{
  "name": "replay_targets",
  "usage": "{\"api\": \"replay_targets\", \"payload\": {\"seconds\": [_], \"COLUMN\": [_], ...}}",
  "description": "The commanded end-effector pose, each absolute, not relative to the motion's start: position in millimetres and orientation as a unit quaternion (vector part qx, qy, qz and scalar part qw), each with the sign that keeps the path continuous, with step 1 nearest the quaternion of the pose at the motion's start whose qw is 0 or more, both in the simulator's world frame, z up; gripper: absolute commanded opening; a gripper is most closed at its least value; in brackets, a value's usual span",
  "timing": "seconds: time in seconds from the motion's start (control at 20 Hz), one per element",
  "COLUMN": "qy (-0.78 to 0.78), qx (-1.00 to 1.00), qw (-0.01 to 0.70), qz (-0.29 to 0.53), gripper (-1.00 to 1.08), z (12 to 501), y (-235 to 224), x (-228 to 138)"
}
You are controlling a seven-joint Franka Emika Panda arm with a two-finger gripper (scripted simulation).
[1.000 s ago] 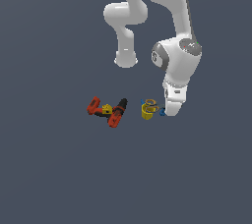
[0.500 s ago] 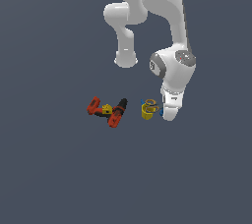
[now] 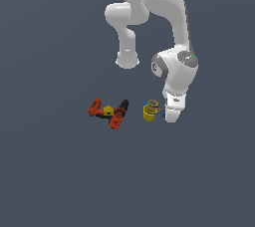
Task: Pick up a designated object from a clutter of objects.
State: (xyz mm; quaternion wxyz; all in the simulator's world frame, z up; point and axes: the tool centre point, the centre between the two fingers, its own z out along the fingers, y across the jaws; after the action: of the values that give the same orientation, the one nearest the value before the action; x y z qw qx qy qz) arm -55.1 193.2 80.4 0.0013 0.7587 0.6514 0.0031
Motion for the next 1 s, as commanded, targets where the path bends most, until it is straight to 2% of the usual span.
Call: {"api": "replay_targets", "payload": {"seconds": [0.0,0.5,0.95], "qy": [0.651,0.651,0.652], "qx": [0.759,0.759,0.758], "qw": [0.0,0.001,0.0], "qz": [0.0,0.003,0.003], "gripper": [-1.0,-1.0,-1.0], "z": [77,96,150], "y": [192,195,200], "x": [-57,-50,-32]}}
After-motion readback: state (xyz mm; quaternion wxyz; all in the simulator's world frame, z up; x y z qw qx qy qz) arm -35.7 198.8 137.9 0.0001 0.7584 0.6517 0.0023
